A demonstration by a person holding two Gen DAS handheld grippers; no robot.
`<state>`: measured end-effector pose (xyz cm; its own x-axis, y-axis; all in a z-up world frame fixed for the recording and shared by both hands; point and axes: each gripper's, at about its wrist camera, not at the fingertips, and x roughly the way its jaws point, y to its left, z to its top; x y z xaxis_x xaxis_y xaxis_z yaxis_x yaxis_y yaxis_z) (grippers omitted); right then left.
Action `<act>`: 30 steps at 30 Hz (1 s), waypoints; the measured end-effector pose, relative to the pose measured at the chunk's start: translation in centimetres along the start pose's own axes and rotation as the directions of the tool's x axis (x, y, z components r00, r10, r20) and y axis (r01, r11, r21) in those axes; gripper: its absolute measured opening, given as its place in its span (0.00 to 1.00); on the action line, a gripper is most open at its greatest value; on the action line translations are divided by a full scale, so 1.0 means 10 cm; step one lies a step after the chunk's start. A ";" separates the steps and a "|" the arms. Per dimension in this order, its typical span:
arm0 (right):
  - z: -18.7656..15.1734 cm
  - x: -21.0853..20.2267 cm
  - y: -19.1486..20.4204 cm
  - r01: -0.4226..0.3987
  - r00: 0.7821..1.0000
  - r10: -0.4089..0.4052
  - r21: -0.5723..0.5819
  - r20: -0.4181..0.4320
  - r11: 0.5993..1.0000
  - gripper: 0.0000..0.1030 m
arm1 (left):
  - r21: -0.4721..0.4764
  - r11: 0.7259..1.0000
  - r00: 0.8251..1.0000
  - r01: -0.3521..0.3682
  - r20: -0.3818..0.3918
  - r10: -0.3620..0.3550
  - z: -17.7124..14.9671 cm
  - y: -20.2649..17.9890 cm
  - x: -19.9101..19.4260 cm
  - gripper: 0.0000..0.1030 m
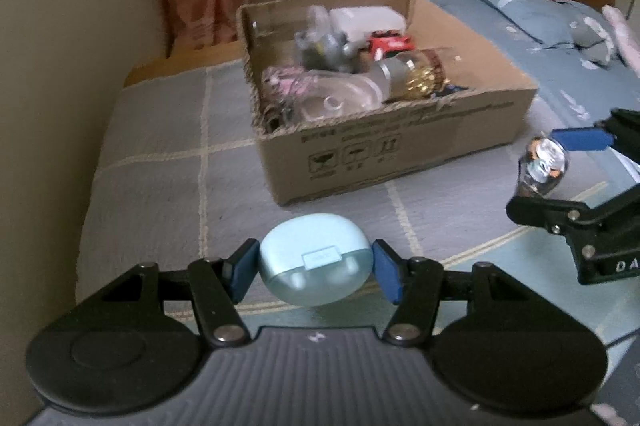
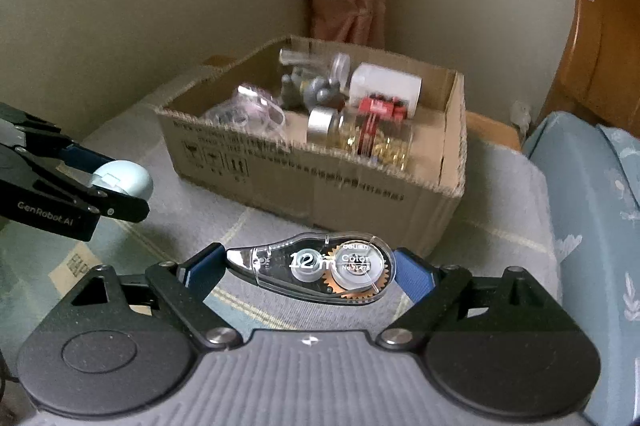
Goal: Organize rigid objects
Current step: 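Lower the blue case into the box while the right gripper drops the correction tape in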
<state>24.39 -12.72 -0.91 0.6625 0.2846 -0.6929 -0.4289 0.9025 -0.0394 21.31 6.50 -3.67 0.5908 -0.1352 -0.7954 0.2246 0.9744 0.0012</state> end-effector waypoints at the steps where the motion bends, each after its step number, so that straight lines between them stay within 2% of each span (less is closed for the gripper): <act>1: 0.02 -0.04 0.00 -0.001 1.000 0.001 -0.006 0.007 1.000 0.90 | 0.003 1.000 1.000 0.005 0.001 -0.005 0.02 -0.01 -0.03 0.58; 8: 0.20 -0.21 -0.05 -0.004 0.998 0.007 -0.036 0.065 0.999 0.90 | 0.040 0.999 0.999 0.028 0.044 -0.029 0.28 -0.05 -0.26 0.58; 15: 0.46 -0.24 -0.13 -0.003 0.993 0.009 -0.050 0.119 0.999 0.90 | 0.075 0.995 0.991 0.067 0.108 -0.075 0.77 -0.11 -0.32 0.58; 19: 0.60 -0.21 -0.19 -0.013 0.991 0.018 -0.036 0.132 0.999 0.90 | 0.114 0.992 0.989 0.051 0.134 -0.066 1.08 -0.16 -0.16 0.58; 24: 0.71 -0.13 -0.25 -0.017 0.991 0.018 -0.013 0.133 1.000 0.90 | 0.146 0.988 0.991 0.047 0.116 -0.064 1.36 -0.22 0.16 0.59; 30: 0.78 -0.05 -0.27 -0.007 0.993 0.009 -0.016 0.118 1.000 0.90 | 0.141 0.989 0.995 0.047 0.079 -0.058 1.43 -0.24 0.49 0.59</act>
<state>30.01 -12.80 5.12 0.7265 0.3291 -0.6032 -0.4435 0.8951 -0.0457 34.77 0.95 1.12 0.6363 -0.2055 -0.7436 0.3592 0.9319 0.0498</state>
